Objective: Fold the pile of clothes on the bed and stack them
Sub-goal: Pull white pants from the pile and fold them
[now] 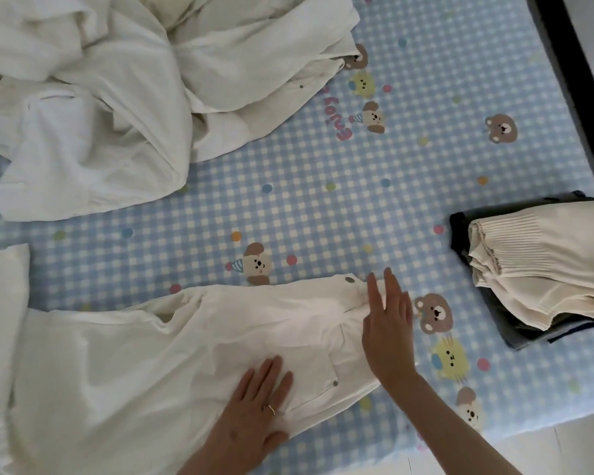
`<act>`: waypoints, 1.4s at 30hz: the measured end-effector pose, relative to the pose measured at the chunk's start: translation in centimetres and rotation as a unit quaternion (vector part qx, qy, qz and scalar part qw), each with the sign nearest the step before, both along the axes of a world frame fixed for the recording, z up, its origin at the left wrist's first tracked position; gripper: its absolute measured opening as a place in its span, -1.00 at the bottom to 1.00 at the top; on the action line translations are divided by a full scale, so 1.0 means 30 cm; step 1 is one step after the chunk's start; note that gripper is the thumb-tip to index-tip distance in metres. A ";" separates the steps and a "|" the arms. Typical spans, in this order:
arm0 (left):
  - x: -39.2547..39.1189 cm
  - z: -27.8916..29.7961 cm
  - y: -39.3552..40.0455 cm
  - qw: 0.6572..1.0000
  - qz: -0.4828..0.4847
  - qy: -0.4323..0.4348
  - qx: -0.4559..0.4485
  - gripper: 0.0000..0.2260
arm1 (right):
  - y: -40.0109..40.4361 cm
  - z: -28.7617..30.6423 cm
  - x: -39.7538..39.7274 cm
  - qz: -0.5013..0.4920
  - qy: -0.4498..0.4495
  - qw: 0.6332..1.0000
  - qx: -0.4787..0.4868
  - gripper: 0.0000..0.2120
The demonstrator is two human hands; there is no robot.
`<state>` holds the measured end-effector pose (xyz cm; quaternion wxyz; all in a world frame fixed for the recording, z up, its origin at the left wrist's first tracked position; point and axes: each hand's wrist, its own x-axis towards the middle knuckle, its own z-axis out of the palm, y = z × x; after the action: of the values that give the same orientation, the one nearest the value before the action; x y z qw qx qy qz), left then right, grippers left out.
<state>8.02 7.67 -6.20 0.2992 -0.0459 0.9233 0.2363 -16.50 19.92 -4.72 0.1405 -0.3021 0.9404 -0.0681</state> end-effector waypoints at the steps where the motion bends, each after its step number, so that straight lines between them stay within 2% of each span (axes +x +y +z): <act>1: -0.004 0.003 -0.004 1.000 -0.010 -0.004 -0.003 -0.16 | -0.023 0.003 0.032 0.060 0.000 0.998 -0.011 -0.43; 4: -0.016 0.008 -0.018 0.999 -0.041 0.005 -0.033 -0.18 | -0.076 -0.034 0.078 0.202 -0.033 0.978 0.036 -0.50; 7: -0.017 0.032 -0.044 0.997 -0.031 0.034 -0.065 -0.36 | -0.104 -0.057 0.049 0.217 -0.058 0.968 0.115 -0.38; 9: 0.035 0.051 -0.096 0.993 0.038 0.088 -0.069 -0.55 | -0.136 -0.023 0.063 0.189 -0.081 0.970 0.130 -0.32; 11: 0.123 0.063 -0.182 0.972 0.146 0.158 -0.096 -0.65 | -0.193 0.036 0.117 0.167 -0.094 0.976 0.100 -0.33; 14: 0.313 0.088 -0.366 0.910 0.318 0.161 -0.211 -0.60 | -0.352 0.109 0.280 0.239 -0.112 0.965 0.012 -0.47; 15: 0.375 0.100 -0.436 0.887 0.370 0.133 -0.244 -0.58 | -0.419 0.122 0.346 0.261 -0.132 0.956 -0.016 -0.52; 17: 0.478 0.121 -0.572 0.841 0.465 0.055 -0.272 -0.54 | -0.574 0.136 0.471 0.279 -0.189 0.940 -0.057 -0.52; 20: 0.611 0.139 -0.727 0.787 0.573 -0.035 -0.224 -0.38 | -0.853 0.129 0.671 0.274 -0.255 0.922 -0.098 -0.53; 22: 0.659 0.138 -0.760 0.780 0.597 -0.066 -0.178 -0.43 | -1.041 0.117 0.789 0.212 -0.328 0.915 -0.096 -0.57; 23: 0.684 0.132 -0.758 0.763 0.627 -0.070 -0.143 -0.50 | -1.136 0.111 0.852 0.169 -0.381 0.905 -0.087 -0.62; 25: 0.733 0.120 -0.731 0.693 0.718 -0.031 -0.063 -0.62 | -1.301 0.084 0.974 0.092 -0.444 0.889 -0.059 -0.83; 27: 0.771 0.125 -0.698 0.631 0.775 0.017 -0.005 -0.67 | -1.416 0.048 1.070 0.032 -0.457 0.888 -0.041 -0.75; 29: 0.820 0.124 -0.695 0.593 0.803 0.051 0.017 -0.68 | -1.492 0.039 1.155 -0.014 -0.417 0.907 -0.066 -0.73; 30: 0.845 0.128 -0.704 0.567 0.820 0.065 0.033 -0.67 | -1.516 0.046 1.192 -0.016 -0.381 0.920 -0.095 -0.81; 32: 0.896 0.138 -0.722 0.539 0.836 0.074 0.071 -0.69 | -1.549 0.073 1.271 0.019 -0.330 0.933 -0.146 -0.90; 34: 0.954 0.154 -0.748 0.525 0.842 0.078 0.094 -0.67 | -1.577 0.112 1.385 0.089 -0.326 0.925 -0.172 -0.84; 35: 0.982 0.169 -0.771 0.504 0.852 0.096 0.099 -0.67 | -1.589 0.132 1.447 0.125 -0.337 0.915 -0.182 -0.84; 39: 1.147 0.236 -0.926 0.382 0.904 0.178 0.069 -0.60 | -1.612 0.190 1.694 0.239 -0.409 0.862 -0.180 -0.86; 42: 1.297 0.251 -1.055 0.310 0.929 0.194 0.051 -0.50 | -1.571 0.177 1.850 0.307 -0.453 0.826 -0.138 -0.85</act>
<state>46.91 -23.97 1.33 -0.3041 -0.8109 0.2893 0.4076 39.01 -27.22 0.57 0.5207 -0.5268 0.6108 -0.2798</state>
